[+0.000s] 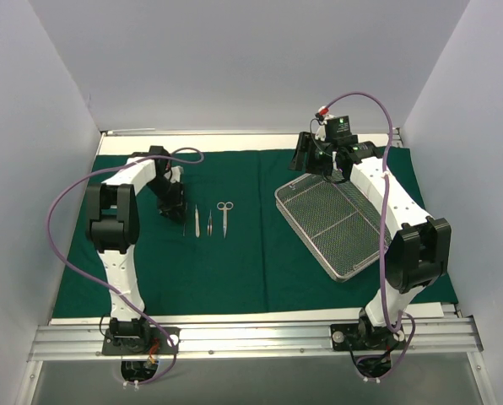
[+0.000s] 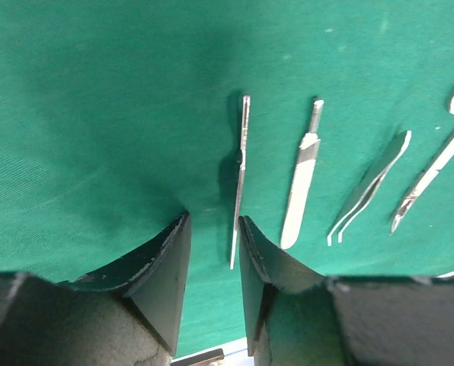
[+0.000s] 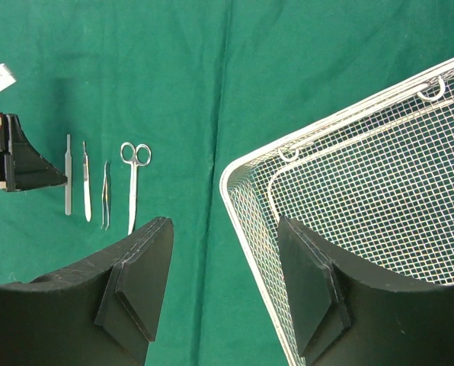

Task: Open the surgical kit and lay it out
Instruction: Place the medical item in the surgical kit, then reset both arms

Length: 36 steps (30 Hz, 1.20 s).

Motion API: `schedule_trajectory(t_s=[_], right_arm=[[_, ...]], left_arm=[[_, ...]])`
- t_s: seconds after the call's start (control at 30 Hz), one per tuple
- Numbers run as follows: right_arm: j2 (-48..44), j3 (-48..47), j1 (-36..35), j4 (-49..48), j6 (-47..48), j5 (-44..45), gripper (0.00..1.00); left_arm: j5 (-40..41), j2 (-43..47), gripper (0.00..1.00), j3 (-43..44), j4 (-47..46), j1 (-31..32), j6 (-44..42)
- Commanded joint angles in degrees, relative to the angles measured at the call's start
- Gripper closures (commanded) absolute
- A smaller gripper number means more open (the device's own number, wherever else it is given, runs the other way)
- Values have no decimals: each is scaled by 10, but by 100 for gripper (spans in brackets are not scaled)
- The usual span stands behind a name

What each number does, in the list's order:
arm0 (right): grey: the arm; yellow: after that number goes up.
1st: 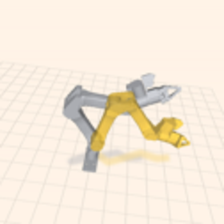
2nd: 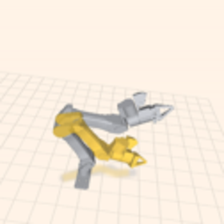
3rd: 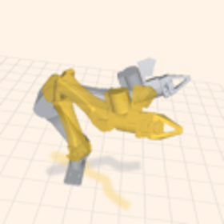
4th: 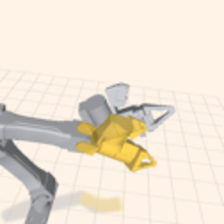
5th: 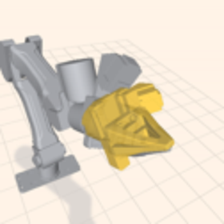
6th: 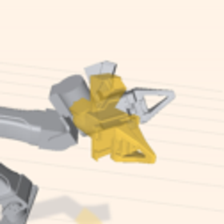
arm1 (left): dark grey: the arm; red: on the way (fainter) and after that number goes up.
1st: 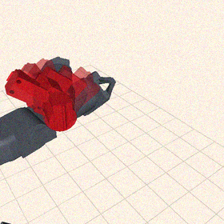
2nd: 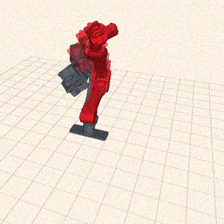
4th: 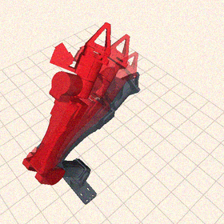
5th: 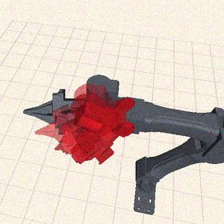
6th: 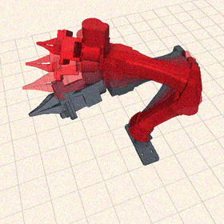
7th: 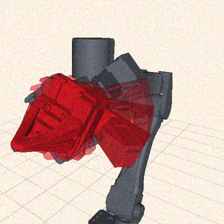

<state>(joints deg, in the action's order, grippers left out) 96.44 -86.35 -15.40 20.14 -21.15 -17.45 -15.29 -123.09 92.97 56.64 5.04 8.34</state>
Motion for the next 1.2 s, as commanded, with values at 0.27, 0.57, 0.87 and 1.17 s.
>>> schedule_trajectory(t_s=[0.27, 0.57, 0.87, 1.17], right_arm=[[-21, -4, 2, -9, -1, -5, 42], [-47, 28, -4, -4, 22, 36, 42], [-130, 115, -48, 11, 62, 174, 0], [-205, 266, -118, -53, -49, 342, 0]], left_arm=[[-64, 93, 50, -19, -14, -12, 33], [-80, 150, 48, -38, -28, -11, 46], [-162, 244, 6, -107, -115, -6, 101], [-200, 390, 6, -261, -304, 8, 220]])
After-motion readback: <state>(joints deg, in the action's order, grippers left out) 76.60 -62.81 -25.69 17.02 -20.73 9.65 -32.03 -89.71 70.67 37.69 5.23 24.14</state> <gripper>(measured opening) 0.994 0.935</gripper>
